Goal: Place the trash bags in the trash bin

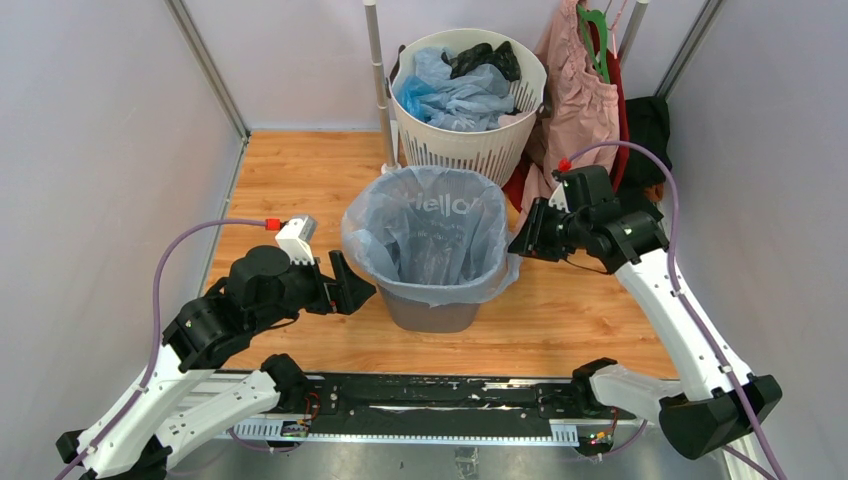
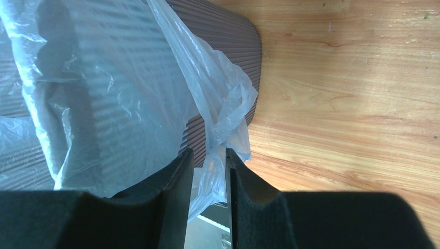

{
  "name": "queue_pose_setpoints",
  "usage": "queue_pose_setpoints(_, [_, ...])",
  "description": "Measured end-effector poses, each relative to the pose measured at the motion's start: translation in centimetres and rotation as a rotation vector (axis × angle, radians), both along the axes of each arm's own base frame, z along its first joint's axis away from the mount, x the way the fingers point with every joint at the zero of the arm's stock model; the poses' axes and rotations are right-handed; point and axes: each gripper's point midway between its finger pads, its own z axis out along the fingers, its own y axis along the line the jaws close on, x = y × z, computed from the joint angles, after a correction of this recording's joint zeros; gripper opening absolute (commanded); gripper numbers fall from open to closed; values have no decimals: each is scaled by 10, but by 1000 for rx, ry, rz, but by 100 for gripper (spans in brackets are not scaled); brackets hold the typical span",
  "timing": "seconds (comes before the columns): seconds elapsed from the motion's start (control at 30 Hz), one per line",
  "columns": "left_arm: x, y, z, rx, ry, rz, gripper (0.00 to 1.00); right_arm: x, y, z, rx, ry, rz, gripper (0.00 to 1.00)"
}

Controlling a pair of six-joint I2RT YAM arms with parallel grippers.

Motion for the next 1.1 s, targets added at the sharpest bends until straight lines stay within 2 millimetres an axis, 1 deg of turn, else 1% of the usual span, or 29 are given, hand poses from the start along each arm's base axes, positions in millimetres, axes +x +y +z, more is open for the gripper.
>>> queue_pose_setpoints(0.23, [0, 0, 0, 0, 0, 0, 100, -2, 3, -10, -17, 26, 19, 39])
queue_pose_setpoints(0.5, [0, 0, 0, 1, -1, 3, 100, -3, 8, -20, -33, 56, 41, 39])
queue_pose_setpoints(0.6, [0, 0, 0, 1, -1, 3, 100, -3, 10, -23, -40, 66, 48, 38])
queue_pose_setpoints(0.73, [1, 0, 0, 1, -1, 3, 100, -2, 13, -29, -54, 81, 58, 29])
queue_pose_setpoints(0.77, [1, 0, 0, 1, -1, 4, 100, -3, 13, -29, -56, 83, 62, 25])
queue_pose_setpoints(0.8, [1, 0, 0, 1, -2, 4, 100, -2, 14, -30, -58, 85, 64, 19])
queue_pose_setpoints(0.83, [1, 0, 0, 1, -1, 4, 100, -2, 14, -31, -59, 87, 65, 15])
queue_pose_setpoints(0.9, [1, 1, 0, 2, -2, 4, 100, -3, 14, -31, -63, 86, 67, 4])
queue_pose_setpoints(0.93, [1, 1, 0, 2, -2, 4, 100, -3, 14, -31, -63, 85, 68, 0])
queue_pose_setpoints(1.1, [1, 1, 0, 2, -2, 6, 100, -2, 10, -28, -75, 62, 51, 0])
